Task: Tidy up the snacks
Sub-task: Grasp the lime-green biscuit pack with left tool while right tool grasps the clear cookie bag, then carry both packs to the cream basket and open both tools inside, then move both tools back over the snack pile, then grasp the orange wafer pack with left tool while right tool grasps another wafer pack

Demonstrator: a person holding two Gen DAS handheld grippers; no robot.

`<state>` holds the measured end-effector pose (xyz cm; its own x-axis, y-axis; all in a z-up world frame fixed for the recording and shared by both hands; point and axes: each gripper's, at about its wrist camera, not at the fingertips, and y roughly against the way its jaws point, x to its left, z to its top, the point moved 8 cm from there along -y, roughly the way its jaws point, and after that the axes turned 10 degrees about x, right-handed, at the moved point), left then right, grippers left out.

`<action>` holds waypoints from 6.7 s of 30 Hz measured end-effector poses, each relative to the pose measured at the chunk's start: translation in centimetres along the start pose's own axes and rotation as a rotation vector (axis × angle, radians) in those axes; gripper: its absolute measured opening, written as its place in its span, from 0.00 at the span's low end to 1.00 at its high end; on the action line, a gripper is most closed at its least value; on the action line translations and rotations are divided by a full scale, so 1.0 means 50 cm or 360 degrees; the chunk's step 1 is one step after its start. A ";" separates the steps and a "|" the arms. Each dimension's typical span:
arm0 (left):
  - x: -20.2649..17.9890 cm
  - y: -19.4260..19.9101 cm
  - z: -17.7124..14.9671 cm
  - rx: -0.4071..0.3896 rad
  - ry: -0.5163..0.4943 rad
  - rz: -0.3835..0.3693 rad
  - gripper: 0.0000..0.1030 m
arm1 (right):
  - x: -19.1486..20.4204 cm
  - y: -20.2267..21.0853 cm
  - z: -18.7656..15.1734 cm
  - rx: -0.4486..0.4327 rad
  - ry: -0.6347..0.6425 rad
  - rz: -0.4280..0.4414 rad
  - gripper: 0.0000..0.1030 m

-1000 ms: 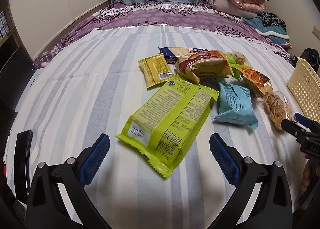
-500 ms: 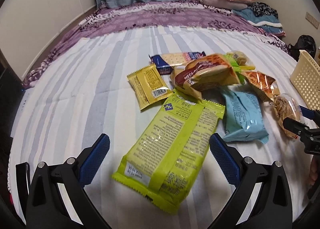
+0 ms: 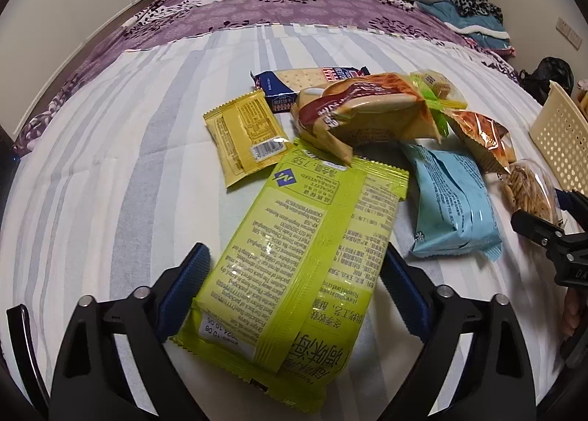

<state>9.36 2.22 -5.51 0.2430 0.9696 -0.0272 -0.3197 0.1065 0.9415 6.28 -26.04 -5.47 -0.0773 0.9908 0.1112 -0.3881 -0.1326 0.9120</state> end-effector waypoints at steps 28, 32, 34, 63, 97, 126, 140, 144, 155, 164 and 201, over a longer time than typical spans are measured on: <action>-0.065 0.232 0.002 -0.0354 0.0027 -0.0067 0.70 | -0.027 0.152 0.007 -0.0281 -0.0055 0.0080 0.55; -0.099 0.260 0.020 -0.0403 -0.0026 -0.0081 0.70 | -0.057 0.201 0.016 -0.0377 -0.0099 0.0076 0.55; -0.121 0.273 0.030 -0.0425 -0.0061 -0.0091 0.70 | -0.081 0.231 0.019 -0.0432 -0.0131 0.0062 0.55; -0.613 0.342 0.157 -0.0564 -0.0705 -0.0392 0.70 | -0.540 0.398 -0.144 -0.0743 -0.0845 -0.0439 0.76; -0.716 0.250 0.245 -0.0445 -0.0636 -0.0549 0.87 | -0.511 0.404 -0.142 -0.0777 -0.0819 -0.0472 0.77; -0.323 0.293 0.236 -0.0538 -0.0166 -0.0299 0.97 | -0.346 0.423 -0.055 -0.0829 -0.0580 -0.0364 0.95; -0.099 0.264 0.252 -0.0516 0.0137 -0.0159 0.97 | -0.250 0.394 -0.013 -0.0762 -0.0393 -0.0289 0.95; -0.059 0.228 0.254 -0.0466 0.0209 -0.0170 0.97 | -0.230 0.376 -0.008 -0.0720 -0.0369 -0.0239 0.95; -0.055 0.075 0.228 -0.0296 0.0257 -0.0357 0.97 | -0.180 0.323 -0.004 -0.0610 -0.0290 -0.0182 0.95; -0.075 0.003 0.210 -0.0184 0.0145 -0.0344 0.97 | -0.174 0.281 -0.006 -0.0526 -0.0292 -0.0157 0.95; -0.015 0.063 0.190 -0.0353 0.0196 -0.0307 0.80 | -0.034 0.066 0.095 -0.0210 -0.0052 0.0049 0.95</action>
<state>16.88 -0.27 0.68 0.2101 0.9448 -0.2513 -0.4737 0.3232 0.8192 9.50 -28.01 -0.78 -0.0616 0.9863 0.1533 -0.5035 -0.1633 0.8484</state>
